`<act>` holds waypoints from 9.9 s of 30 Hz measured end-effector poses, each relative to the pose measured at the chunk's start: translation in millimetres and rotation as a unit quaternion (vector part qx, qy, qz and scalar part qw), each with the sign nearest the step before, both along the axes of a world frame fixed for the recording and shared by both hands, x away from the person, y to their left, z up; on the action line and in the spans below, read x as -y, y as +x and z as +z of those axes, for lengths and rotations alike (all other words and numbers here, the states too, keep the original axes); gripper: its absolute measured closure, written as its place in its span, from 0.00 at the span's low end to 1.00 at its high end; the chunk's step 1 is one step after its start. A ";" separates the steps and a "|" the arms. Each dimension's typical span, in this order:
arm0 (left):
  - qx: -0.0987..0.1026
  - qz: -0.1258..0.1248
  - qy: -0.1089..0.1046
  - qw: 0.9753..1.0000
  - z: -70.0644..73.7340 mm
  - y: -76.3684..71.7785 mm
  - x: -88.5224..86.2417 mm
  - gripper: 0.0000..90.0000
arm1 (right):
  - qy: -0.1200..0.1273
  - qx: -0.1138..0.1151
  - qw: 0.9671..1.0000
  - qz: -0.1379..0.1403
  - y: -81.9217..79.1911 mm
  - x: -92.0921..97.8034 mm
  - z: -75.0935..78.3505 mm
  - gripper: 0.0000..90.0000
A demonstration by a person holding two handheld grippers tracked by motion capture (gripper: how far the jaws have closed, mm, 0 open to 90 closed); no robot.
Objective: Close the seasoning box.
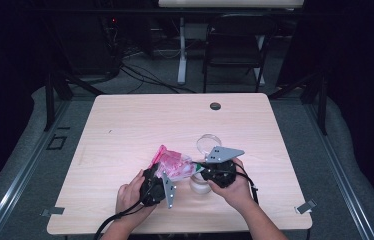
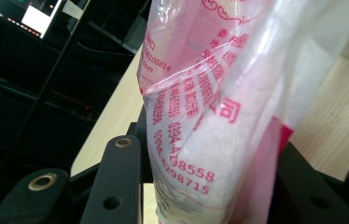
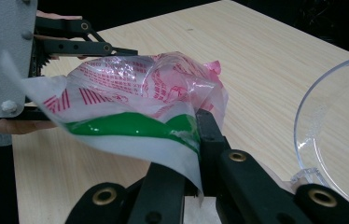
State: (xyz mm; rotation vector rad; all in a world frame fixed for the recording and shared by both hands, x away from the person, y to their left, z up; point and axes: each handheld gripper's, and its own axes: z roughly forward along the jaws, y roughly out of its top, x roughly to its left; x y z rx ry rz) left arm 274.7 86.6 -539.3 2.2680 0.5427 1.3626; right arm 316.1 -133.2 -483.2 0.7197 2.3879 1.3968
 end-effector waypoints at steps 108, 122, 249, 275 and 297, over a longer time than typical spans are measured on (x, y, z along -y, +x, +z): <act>-0.148 0.190 -0.304 0.922 -5.6 55.4 -136.3 0.79 | 0.057 -0.003 0.996 -0.072 10.6 11.3 11.4 0.44; -0.153 0.221 -0.304 0.914 -16.1 62.4 -147.5 0.76 | 0.055 -0.008 0.996 -0.063 11.1 12.1 8.3 0.49; -0.197 0.041 -0.336 0.920 36.6 8.0 -59.1 0.34 | 0.057 -0.019 0.989 -0.137 33.2 77.3 10.0 0.71; -0.192 0.065 -0.342 0.918 35.5 5.4 -73.8 0.35 | 0.051 -0.021 0.991 -0.126 41.3 69.7 7.7 0.81; -0.191 0.067 -0.342 0.918 36.2 6.3 -75.3 0.35 | 0.043 -0.014 0.991 -0.125 38.6 67.7 9.8 0.81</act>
